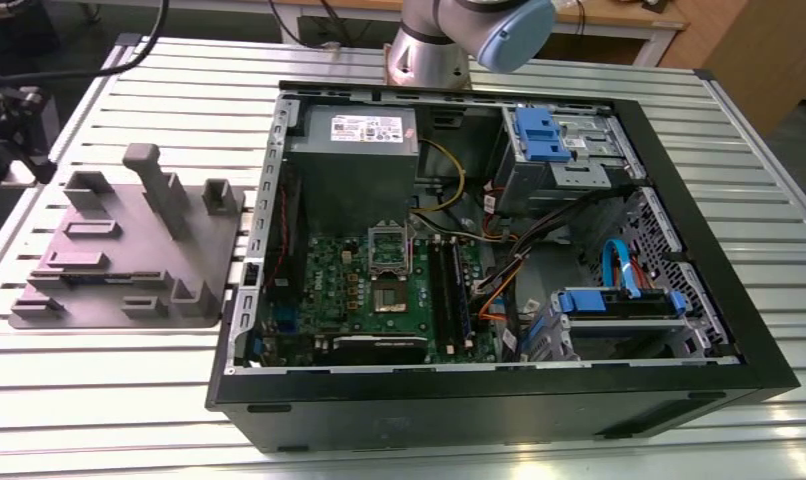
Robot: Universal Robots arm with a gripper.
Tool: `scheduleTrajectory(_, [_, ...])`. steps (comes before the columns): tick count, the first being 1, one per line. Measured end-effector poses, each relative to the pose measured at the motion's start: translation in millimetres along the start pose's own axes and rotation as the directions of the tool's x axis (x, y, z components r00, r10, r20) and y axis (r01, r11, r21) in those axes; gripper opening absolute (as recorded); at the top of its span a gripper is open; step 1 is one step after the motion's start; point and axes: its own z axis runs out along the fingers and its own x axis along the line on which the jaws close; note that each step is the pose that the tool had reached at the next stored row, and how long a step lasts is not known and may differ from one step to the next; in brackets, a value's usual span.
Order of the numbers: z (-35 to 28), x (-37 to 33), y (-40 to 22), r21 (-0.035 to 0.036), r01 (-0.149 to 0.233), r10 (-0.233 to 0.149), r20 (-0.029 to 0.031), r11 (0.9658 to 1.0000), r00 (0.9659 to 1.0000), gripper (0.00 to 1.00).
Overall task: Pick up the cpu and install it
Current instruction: 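Pick up the cpu and move it towards the insertion slot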
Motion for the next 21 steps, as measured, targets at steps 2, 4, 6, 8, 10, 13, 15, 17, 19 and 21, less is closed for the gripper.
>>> scheduleTrajectory(2, [-9.0, 0.2, 0.4, 0.0001, 0.0, 0.0, -0.0001, 1.0, 1.0, 0.47])
scheduleTrajectory(4, [-18.2, 0.4, 0.9, 0.0, 0.0, 0.0, 0.0, 1.0, 1.0, 0.47])
scheduleTrajectory(6, [-27.2, 0.4, 1.4, 0.0, 0.0, 0.0, 0.0, 1.0, 1.0, 0.47])
scheduleTrajectory(8, [-36.2, 0.5, 1.9, 0.0, 0.0, 0.0, -0.0001, 1.0, 1.0, 0.47])
scheduleTrajectory(10, [-45.6, 0.6, 2.5, 0.0, 0.0, 0.0, 0.0, 1.0, 1.0, 0.47])
scheduleTrajectory(13, [-58.8, 0.7, 3.3, -0.0001, 0.0, 0.0, 0.0001, 1.0, 1.0, 0.47])
scheduleTrajectory(15, [-67.1, 0.8, 3.7, 0.0, 0.0, 0.0, 0.0, 1.0, 1.0, 0.47])
scheduleTrajectory(17, [-71.5, 0.8, 4.0, 0.0001, 0.0, 0.0, -0.0002, 1.0, 1.0, 0.47])
scheduleTrajectory(19, [-71.4, 0.8, 4.0, -0.0001, 0.0, 0.0, 0.0001, 1.0, 1.0, 0.47])
scheduleTrajectory(21, [-71.4, 0.8, 4.0, 0.0, 0.0, 0.0, 0.0001, 1.0, 1.0, 0.47])
